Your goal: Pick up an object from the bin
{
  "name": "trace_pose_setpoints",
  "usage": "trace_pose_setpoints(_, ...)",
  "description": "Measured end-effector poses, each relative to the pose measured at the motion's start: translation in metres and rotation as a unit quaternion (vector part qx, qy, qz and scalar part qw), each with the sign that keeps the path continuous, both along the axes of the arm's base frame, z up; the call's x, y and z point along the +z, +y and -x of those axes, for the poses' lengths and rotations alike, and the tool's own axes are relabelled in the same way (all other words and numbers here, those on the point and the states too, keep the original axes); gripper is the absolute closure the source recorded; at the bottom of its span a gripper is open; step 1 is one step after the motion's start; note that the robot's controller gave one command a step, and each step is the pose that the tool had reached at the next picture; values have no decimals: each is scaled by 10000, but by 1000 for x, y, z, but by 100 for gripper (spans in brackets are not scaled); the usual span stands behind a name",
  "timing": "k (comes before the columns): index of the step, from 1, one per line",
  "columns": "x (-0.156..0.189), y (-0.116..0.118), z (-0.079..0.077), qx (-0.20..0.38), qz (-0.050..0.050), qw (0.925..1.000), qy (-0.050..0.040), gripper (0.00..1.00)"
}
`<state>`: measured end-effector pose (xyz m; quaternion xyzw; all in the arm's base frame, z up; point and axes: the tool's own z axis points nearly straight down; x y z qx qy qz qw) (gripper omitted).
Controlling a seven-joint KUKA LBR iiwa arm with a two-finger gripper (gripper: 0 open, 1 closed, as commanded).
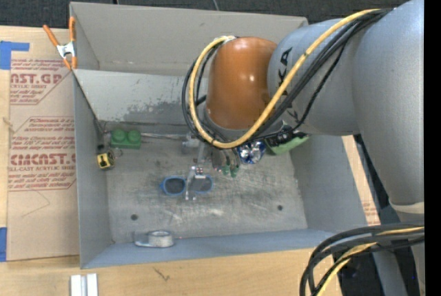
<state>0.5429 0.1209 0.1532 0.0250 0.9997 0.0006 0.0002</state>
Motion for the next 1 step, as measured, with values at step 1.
trace_pose_setpoints(1,-73,-32,-2,-300,11,9995,29,0)
